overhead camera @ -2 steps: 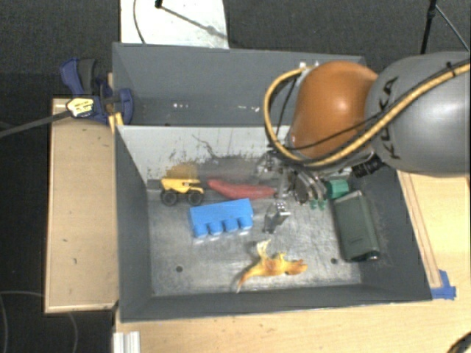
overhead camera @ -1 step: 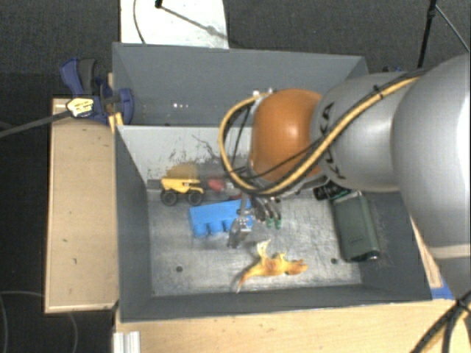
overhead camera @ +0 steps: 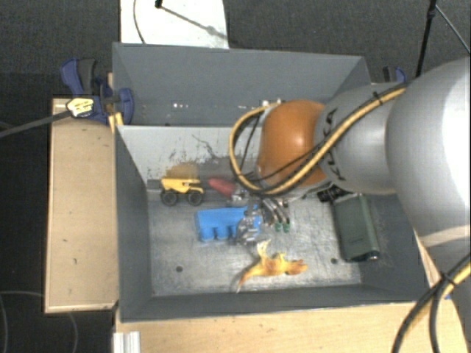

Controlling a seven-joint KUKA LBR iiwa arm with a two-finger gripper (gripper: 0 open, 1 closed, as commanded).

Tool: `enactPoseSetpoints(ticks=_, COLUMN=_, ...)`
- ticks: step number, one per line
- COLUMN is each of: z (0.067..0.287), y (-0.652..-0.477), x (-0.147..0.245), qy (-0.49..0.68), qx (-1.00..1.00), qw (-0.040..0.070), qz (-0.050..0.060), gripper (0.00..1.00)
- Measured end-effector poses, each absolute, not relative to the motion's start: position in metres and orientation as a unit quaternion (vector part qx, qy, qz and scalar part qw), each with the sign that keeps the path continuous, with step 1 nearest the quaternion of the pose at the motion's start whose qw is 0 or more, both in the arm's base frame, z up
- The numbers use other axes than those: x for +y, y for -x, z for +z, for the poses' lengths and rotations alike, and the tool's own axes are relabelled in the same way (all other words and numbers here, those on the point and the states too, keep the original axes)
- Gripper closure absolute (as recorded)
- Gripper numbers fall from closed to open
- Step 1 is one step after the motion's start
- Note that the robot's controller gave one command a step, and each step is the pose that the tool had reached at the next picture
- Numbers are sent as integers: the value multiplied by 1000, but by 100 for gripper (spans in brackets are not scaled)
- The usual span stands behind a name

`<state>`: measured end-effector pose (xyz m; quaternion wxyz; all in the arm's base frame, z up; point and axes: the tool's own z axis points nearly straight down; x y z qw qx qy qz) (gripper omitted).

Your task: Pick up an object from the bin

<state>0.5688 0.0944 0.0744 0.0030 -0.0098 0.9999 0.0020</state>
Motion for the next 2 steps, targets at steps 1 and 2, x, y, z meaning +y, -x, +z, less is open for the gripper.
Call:
enactPoseSetpoints(ticks=1, z=74, y=-569, x=94, qy=9, qx=1000, qw=3, qz=2, gripper=100)
enactPoseSetpoints(ticks=2, z=246, y=-595, x=94, qy=-2, qx=1000, qw=5, qz=1, gripper=100)
